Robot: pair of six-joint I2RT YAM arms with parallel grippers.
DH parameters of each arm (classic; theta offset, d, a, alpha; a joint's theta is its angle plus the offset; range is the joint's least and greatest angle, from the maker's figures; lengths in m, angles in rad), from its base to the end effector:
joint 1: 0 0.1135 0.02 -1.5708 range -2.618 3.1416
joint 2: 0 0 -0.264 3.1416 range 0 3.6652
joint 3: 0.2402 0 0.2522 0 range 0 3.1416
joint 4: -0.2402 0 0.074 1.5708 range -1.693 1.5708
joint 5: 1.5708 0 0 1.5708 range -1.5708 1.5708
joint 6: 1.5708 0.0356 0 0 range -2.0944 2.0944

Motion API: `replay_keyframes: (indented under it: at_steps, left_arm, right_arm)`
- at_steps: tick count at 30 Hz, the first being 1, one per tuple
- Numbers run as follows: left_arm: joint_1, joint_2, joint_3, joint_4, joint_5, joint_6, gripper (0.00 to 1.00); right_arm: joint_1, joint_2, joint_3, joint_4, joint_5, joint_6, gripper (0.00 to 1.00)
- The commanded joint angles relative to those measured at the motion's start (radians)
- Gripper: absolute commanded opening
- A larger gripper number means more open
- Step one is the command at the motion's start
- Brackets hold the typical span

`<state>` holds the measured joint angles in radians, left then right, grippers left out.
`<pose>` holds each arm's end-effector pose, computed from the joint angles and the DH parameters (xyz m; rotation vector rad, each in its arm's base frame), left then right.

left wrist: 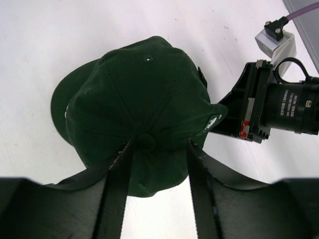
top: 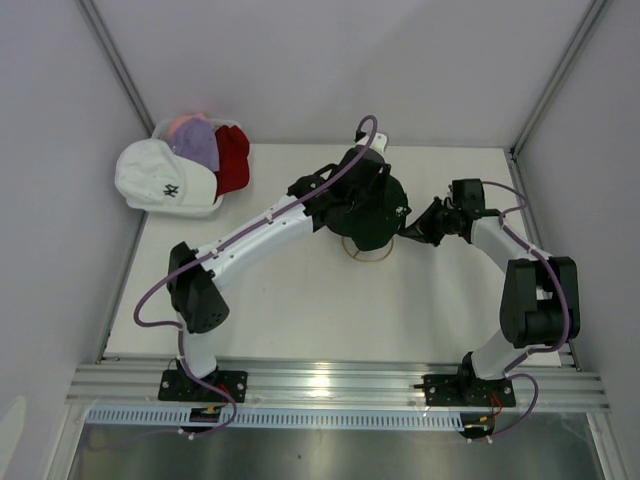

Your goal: Stack the hats

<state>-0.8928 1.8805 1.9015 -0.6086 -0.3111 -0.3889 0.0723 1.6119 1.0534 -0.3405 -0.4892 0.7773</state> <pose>0.2806 -0.3311 0.3703 0.3609 2.1253 -0.4177 0.3339 0.0410 0.2158 0.6757 2.4840 0.9522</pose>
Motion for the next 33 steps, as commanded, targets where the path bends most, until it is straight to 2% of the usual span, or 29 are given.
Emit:
replay_keyframes:
  at_steps: [1, 8, 14, 19, 21, 24, 27, 33]
  left_arm:
    - [-0.005, 0.020, 0.073, 0.027, -0.011, -0.016, 0.49]
    - [-0.006, 0.074, 0.122, -0.016, -0.010, -0.024, 0.45]
    - [-0.015, 0.100, 0.175, -0.049, -0.055, -0.005, 0.50]
    - [-0.026, 0.150, 0.286, -0.154, -0.135, 0.028, 0.50]
    - [-0.026, 0.140, 0.278, -0.152, -0.134, 0.028, 0.50]
    - [-0.026, 0.115, 0.243, -0.126, -0.131, 0.035, 0.51]
    - [-0.026, 0.114, 0.245, -0.126, -0.135, 0.057, 0.53]
    - [-0.028, 0.092, 0.242, -0.145, -0.184, 0.094, 0.54]
  right_arm:
    - [0.003, 0.006, -0.033, 0.023, -0.012, -0.019, 0.00]
    - [0.023, 0.035, -0.064, 0.047, -0.031, -0.019, 0.00]
    - [0.084, 0.074, -0.062, 0.061, -0.038, -0.023, 0.00]
    - [0.115, 0.074, -0.069, 0.066, -0.029, -0.023, 0.02]
    - [0.112, 0.056, -0.059, 0.049, -0.014, -0.036, 0.07]
    - [0.104, -0.006, -0.021, -0.014, 0.067, -0.075, 0.23]
    - [0.083, -0.067, 0.040, -0.113, 0.110, -0.107, 0.45]
    - [0.038, -0.193, 0.143, -0.212, 0.149, -0.153, 0.67]
